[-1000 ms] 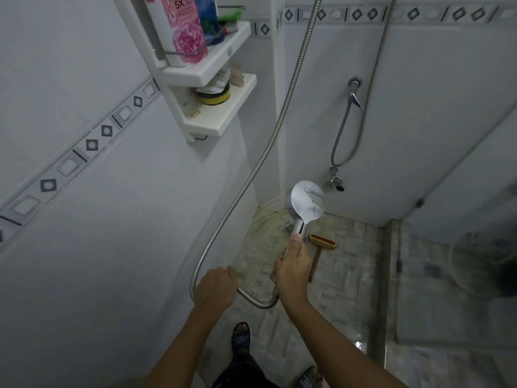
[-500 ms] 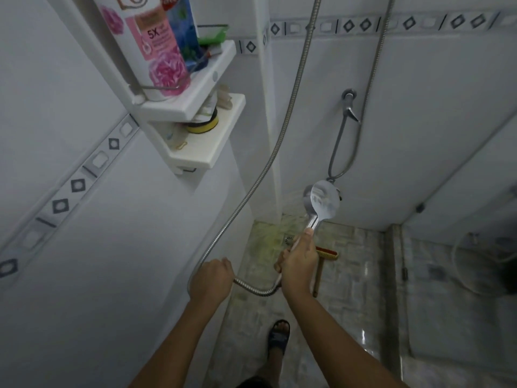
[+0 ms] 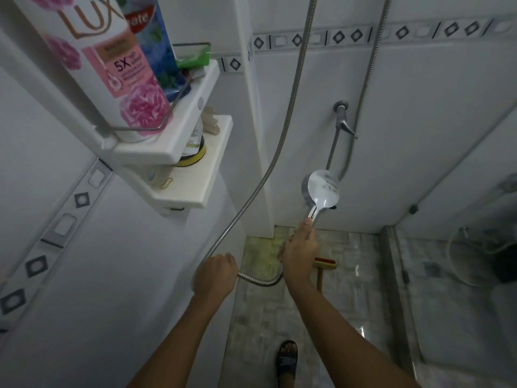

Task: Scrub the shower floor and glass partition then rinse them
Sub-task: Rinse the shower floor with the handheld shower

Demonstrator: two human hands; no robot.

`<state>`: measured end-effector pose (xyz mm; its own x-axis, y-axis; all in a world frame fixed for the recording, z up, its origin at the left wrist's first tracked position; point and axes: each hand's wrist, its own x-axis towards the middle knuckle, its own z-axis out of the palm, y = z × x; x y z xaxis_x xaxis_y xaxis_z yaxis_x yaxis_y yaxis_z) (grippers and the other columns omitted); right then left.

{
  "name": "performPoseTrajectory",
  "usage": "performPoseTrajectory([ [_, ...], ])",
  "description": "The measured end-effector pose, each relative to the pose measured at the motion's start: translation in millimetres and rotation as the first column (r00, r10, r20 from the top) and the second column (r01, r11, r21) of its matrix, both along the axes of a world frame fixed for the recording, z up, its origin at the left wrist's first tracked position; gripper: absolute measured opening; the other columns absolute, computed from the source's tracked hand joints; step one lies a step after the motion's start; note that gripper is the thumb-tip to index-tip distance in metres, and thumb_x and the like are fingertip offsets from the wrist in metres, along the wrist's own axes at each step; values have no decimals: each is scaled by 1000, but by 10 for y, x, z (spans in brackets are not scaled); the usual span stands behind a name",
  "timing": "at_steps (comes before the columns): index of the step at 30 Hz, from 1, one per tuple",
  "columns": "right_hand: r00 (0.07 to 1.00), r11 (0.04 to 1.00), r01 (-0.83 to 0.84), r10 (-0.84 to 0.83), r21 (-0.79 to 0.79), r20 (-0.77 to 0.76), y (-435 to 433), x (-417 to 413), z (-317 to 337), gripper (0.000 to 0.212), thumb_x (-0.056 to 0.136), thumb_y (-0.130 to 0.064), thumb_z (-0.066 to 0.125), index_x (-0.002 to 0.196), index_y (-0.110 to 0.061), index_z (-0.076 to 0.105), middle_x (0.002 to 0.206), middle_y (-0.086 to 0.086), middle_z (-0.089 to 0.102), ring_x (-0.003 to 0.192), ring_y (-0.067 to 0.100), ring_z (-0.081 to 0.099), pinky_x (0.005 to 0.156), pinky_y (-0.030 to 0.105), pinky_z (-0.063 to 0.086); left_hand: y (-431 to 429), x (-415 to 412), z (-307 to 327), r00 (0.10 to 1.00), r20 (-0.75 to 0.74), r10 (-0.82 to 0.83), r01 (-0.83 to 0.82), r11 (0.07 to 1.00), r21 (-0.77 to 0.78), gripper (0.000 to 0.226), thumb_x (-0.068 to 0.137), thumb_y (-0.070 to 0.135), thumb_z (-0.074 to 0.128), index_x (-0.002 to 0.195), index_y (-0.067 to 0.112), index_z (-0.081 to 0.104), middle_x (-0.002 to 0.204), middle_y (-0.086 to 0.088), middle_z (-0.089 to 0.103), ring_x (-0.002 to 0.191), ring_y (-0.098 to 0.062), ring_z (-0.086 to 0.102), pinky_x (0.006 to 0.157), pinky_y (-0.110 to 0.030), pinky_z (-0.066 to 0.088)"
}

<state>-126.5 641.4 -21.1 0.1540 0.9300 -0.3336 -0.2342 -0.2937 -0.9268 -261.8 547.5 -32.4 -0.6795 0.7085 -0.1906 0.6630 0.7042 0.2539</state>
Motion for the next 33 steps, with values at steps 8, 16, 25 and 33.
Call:
performPoseTrajectory([
  [8,988,999,41,-42,11,149,5,-132,-103,48,93,-68,38,73,-26,50,63,3,45,58,21,46,53,47,47,67,-100,-64,999,-10,-49,49,998,-44,53,102,33,36,73,1,67,84,-20,71,81,-35,68,72,-39,55],
  [16,966,997,65,-73,43,250,23,1,-90,48,98,-60,37,73,-21,46,61,3,42,53,19,44,52,40,43,162,16,-45,988,-3,-155,155,984,-86,48,104,30,36,87,-1,68,97,-20,71,94,-37,67,78,-39,51],
  [25,954,992,81,-106,98,280,34,307,-60,41,106,-40,40,77,-12,48,65,8,43,54,16,43,47,25,37,297,331,63,968,71,-239,247,958,-145,41,106,26,32,94,8,67,108,-18,69,102,-33,65,80,-36,50],
  [33,945,992,75,-103,103,309,43,556,-112,47,105,-44,39,86,-3,53,67,6,48,55,12,47,51,35,43,367,576,122,941,188,-280,313,934,-175,39,105,23,30,71,16,47,106,-15,66,105,-31,64,87,-37,53],
])
